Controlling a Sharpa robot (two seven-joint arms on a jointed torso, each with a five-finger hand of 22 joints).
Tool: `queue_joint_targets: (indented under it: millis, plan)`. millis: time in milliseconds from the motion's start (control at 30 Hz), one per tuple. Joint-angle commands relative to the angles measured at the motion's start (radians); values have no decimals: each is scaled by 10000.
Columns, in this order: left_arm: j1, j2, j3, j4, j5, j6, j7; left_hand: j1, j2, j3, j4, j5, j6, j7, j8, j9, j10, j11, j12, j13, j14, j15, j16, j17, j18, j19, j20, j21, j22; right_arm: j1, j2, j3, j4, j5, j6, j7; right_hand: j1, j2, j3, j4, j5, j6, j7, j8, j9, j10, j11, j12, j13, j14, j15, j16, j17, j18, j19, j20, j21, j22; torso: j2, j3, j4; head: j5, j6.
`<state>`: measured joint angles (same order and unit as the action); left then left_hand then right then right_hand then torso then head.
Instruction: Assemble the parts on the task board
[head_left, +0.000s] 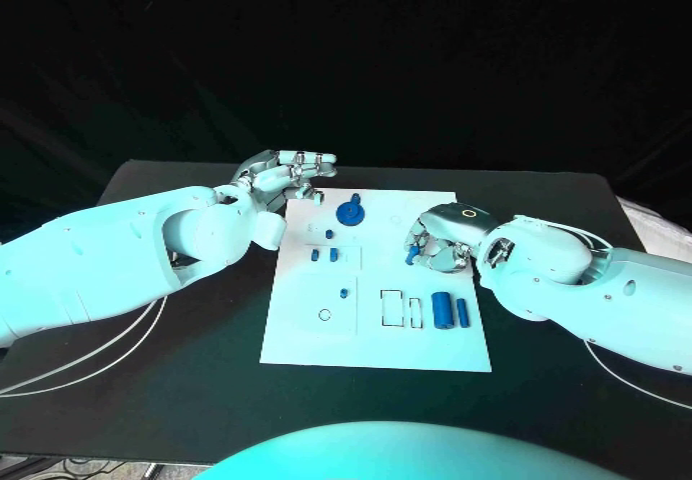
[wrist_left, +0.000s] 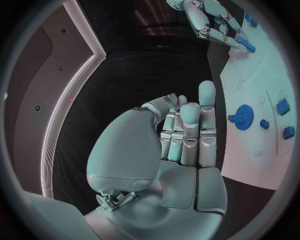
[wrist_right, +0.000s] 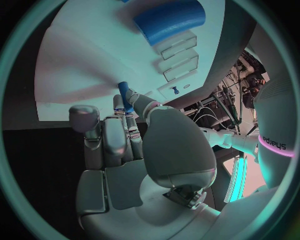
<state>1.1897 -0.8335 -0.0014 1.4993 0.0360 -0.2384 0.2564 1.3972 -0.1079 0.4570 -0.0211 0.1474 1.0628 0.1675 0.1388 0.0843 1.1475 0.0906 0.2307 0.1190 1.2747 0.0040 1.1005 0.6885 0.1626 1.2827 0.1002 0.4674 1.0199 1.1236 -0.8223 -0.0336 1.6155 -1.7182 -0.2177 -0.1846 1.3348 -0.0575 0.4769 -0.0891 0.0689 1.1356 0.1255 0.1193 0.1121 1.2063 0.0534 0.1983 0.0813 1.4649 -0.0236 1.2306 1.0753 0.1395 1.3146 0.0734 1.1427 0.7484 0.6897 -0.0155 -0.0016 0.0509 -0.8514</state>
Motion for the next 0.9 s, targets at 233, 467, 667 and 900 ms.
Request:
queue_joint_targets:
  millis: [233, 467, 667, 900]
  plan:
    - [1, 4, 5, -1, -42, 205, 13, -6, 37, -4, -79, 49, -58, 1, 40, -15, -53, -6, 33, 16, -72, -3, -58, -14, 178, -72, -6, -60, -14, 17, -63, 21, 113, 725, -207, -162, -63, 65, -23, 57, -53, -5, 9, -12, -22, -12, 28, -57, -15, 313, -49, 22, 1, -13, 38, -29, 26, 15, 0, -3, -7, 8, -10]
    - [1, -5, 4, -11, -43, 215, -18, -8, 39, -3, -80, 51, -62, 2, 41, -16, -58, -5, 37, 17, -76, -2, -60, -20, 178, -73, -6, -61, -15, 134, -381, 64, 694, 1234, -170, -199, -85, 68, -39, 78, -40, 70, -20, 25, 2, 39, 9, -56, -4, 318, -59, 51, 32, -19, 51, -35, 52, 60, -18, -11, -17, -7, 13]
    - [1, 8, 4, -14, -44, 226, -33, -12, 46, 0, -88, 58, -78, 6, 44, -20, -77, -1, 50, 19, -89, 3, -67, -42, 177, -79, -2, -68, -18, 268, -447, 104, 1231, 1441, -137, -230, -89, 70, -42, 83, -36, 83, -26, 31, 6, 50, 5, -56, -3, 322, -62, 68, 54, -21, 55, -37, 60, 73, -13, -9, -4, -17, 43]
    - [1, 35, 4, -13, -45, 231, -40, -6, 46, 3, -96, 61, -83, 7, 45, -22, -85, 0, 54, 20, -90, 2, -63, -38, 178, -81, -1, -69, -19, 274, 145, 76, 1529, 1108, 137, -204, -112, 72, -54, 103, -31, 97, -31, 37, 12, 62, 2, -63, -2, 322, -66, 62, 40, -20, 54, -40, 59, 67, -3, -16, 9, 60, 38]
